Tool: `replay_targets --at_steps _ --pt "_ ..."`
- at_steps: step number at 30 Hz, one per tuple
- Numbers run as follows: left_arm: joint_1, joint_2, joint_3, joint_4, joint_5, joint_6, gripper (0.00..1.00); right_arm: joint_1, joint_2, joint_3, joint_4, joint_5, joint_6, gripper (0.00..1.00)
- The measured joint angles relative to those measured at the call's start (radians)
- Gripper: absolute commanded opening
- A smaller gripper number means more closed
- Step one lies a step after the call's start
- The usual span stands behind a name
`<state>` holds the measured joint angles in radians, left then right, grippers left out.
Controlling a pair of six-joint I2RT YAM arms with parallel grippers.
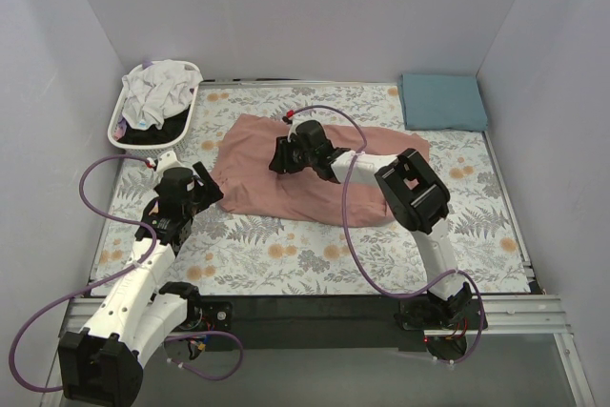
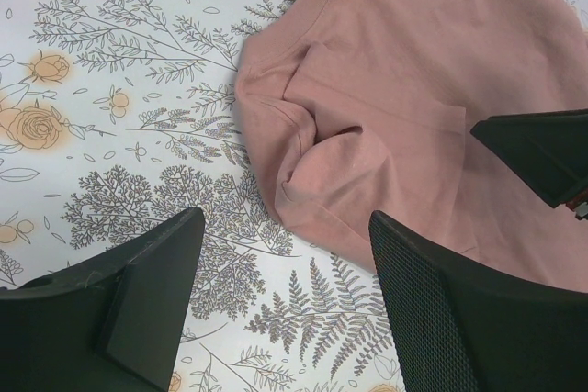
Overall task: Fold and stack the t-shirts
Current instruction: Flatten the tshirt out
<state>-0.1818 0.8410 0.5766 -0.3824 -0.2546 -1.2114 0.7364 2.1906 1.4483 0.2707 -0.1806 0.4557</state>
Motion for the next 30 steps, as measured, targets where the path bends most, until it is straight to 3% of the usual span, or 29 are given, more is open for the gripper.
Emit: replay_targets --at_steps 24,28,29,30 --pt "0.000 0.006 0.000 0.002 0.004 0.003 0.71 0.000 0.043 0.001 0.041 -0.008 0.013 0.33" --pt "0.000 0.008 0.000 0.002 0.006 0.004 0.71 0.000 0.043 0.001 0.043 -0.026 0.010 0.13" --pt "0.000 0.009 0.000 0.002 0.007 0.004 0.71 0.000 0.043 0.001 0.043 -0.029 0.009 0.03" --pt "0.000 0.010 0.000 0.002 0.008 0.004 0.71 0.000 0.043 0.001 0.044 -0.033 0.008 0.01"
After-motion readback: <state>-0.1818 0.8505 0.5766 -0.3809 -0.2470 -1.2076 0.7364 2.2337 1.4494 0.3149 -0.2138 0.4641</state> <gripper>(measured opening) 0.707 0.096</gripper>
